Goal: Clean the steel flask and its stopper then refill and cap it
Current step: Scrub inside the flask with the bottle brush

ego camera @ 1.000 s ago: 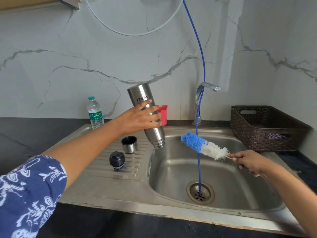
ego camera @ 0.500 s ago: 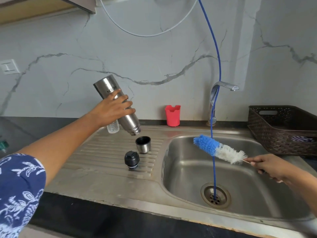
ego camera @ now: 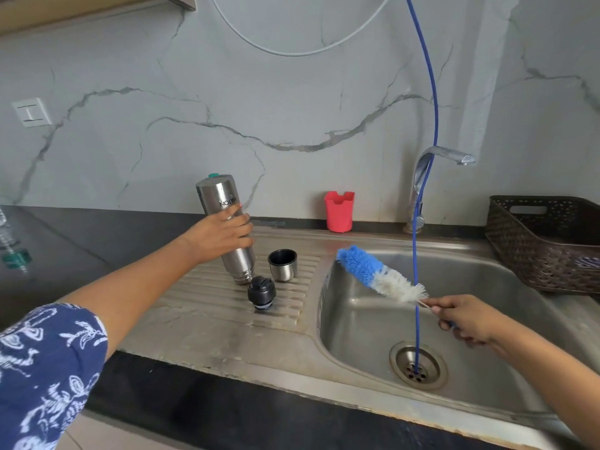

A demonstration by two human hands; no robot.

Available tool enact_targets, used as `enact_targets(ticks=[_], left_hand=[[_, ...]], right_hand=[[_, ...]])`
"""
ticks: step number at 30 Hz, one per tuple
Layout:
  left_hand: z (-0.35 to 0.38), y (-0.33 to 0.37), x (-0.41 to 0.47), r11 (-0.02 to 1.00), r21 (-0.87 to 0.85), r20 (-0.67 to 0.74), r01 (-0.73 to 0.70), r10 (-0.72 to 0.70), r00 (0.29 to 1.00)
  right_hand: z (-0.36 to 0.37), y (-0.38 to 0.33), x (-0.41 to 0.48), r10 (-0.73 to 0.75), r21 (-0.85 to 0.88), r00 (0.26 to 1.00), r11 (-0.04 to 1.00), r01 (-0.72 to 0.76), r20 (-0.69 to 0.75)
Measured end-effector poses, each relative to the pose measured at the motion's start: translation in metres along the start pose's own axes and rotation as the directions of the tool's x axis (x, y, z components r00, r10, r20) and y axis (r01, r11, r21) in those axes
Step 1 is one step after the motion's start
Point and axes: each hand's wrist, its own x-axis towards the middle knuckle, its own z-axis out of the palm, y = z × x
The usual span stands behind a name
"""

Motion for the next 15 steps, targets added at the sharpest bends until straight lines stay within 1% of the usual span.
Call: enact_targets(ticks=[8, 12, 15], left_hand=[[0.007, 0.006, 0.004, 0.999, 0.052, -0.006, -0.005, 0.005, 1.0], [0.008, 0.004, 0.004, 0.998, 0.055, -0.06, -0.022, 0.025, 0.998], [0.008, 0.001, 0.004, 0.997, 0.063, -0.088, -0.048, 0.053, 0.995]], right_hand=[[0.034, -0.018, -0.01, 0.013, 0.054, 1.0, 0.998, -0.013, -0.01], [0.049, -0.027, -0.008, 0.024, 0.065, 0.999, 0.998, -0.021, -0.034], [0.058, -0.024, -0.009, -0.021, -0.003, 0.999, 1.0, 0.021, -0.046]])
